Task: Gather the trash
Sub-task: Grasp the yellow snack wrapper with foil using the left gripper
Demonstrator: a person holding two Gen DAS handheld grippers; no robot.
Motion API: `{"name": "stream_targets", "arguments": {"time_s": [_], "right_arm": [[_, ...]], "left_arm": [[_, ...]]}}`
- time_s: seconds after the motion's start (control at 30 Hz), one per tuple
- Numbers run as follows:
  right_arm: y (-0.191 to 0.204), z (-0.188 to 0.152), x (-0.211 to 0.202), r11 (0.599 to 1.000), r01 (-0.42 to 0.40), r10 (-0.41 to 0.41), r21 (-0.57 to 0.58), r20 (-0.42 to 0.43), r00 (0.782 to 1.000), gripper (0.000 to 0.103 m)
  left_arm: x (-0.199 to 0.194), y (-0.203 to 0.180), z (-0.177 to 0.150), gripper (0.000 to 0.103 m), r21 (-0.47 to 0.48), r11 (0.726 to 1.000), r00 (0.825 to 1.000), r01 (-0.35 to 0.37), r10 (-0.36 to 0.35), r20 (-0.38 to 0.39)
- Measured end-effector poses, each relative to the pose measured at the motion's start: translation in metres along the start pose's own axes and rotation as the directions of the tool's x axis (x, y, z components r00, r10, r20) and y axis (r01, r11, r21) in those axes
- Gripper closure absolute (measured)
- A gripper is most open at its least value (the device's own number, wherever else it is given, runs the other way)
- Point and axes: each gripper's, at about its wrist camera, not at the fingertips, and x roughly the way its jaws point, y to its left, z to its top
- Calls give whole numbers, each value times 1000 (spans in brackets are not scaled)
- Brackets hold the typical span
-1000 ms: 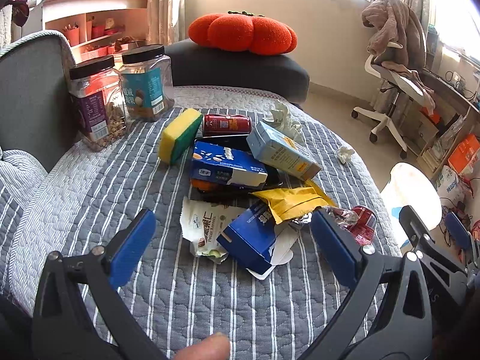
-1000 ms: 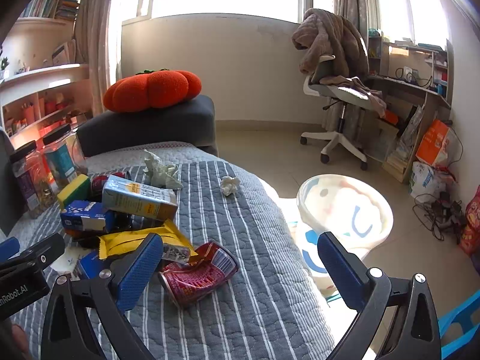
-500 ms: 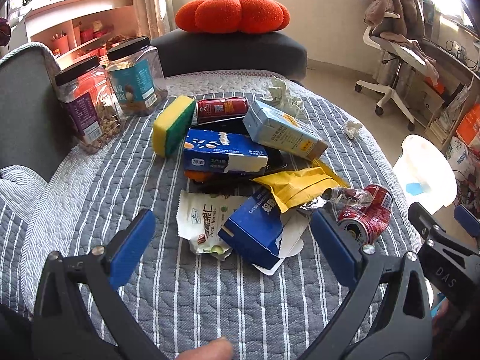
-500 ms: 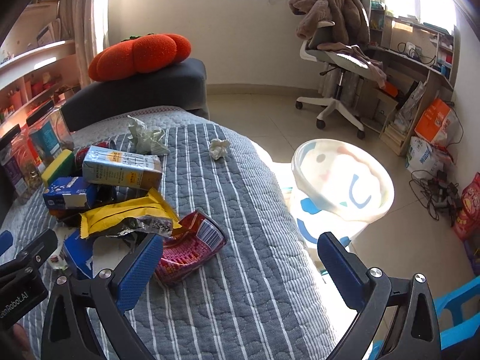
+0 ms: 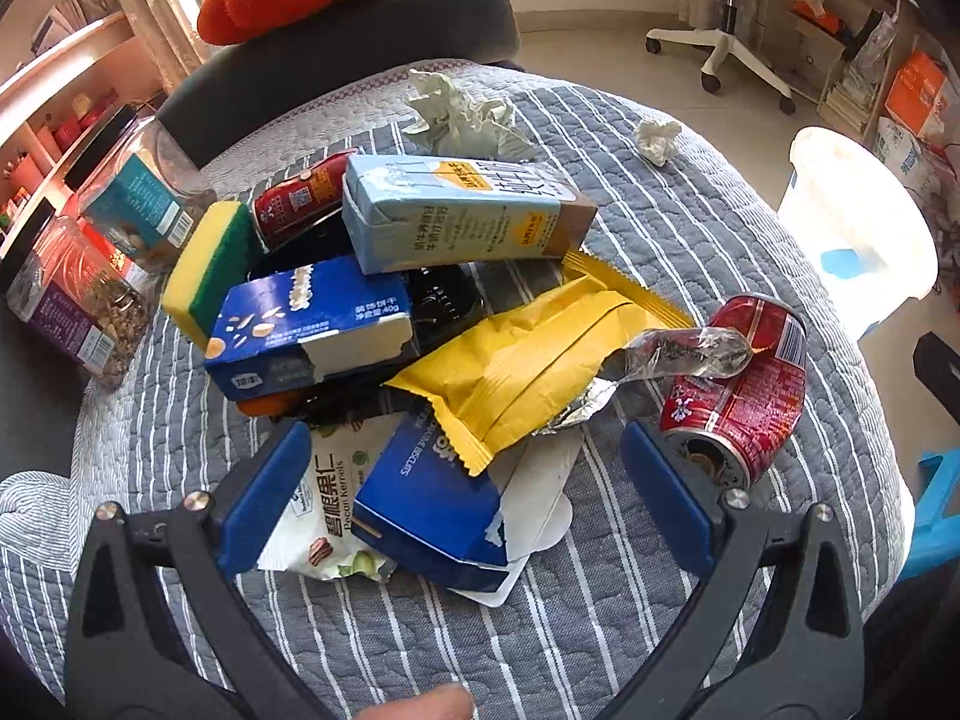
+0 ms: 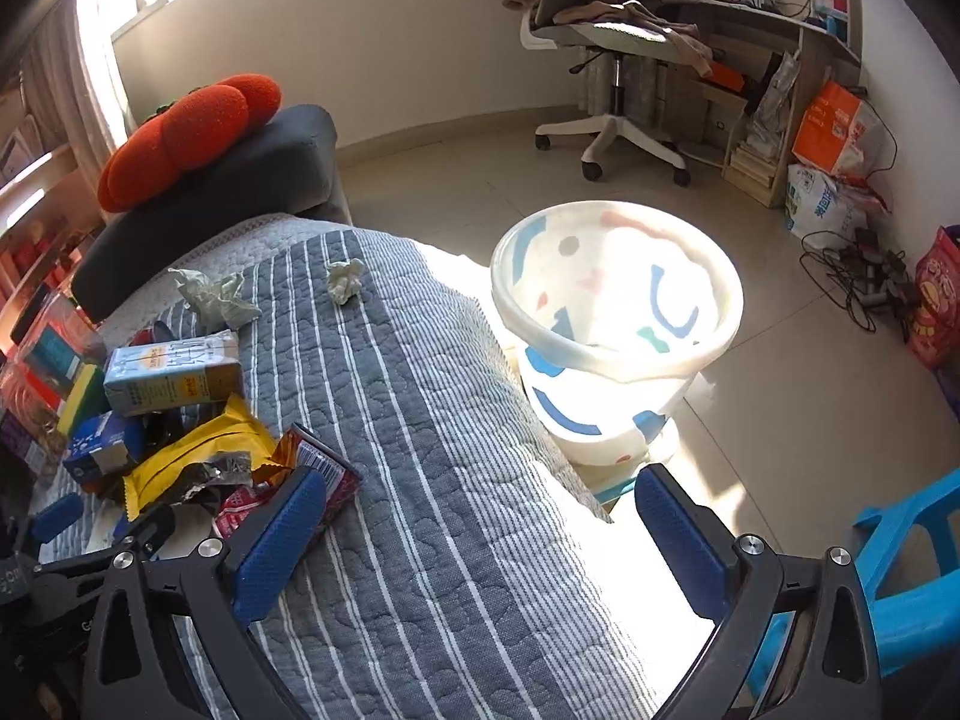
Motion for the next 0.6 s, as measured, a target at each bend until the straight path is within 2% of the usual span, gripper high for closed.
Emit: {"name": "stream_targets", "arguments": {"time_s": [0.17,0.3,0.43,0.5,0.57,0.6], "right_arm": [[-10,3,4,999,-4,5,37,-24,1000,0],[-17,4,8,998,-17,20,68,-47,999,0],[-17,4,9,998,-22,25,66,-54,998,0],[-16,4,9,998,-26,30,58,-56,998,0],[-14,4,11,998,-26,29,50,-61,998,0],[-14,3,12,998,-27,30,48,-67,997,0]], "left_arm": [[9,-16,15,0,132,991,999,-14,20,-41],[18,-29,23,0,224,974,997,-33,48,-62],[28,-41,29,6,310,950,995,-29,58,-86],[31,-44,32,17,328,945,994,-11,46,-98],[32,-43,35,37,321,947,993,18,21,-117],[32,-42,36,41,315,949,992,29,12,-129]]}}
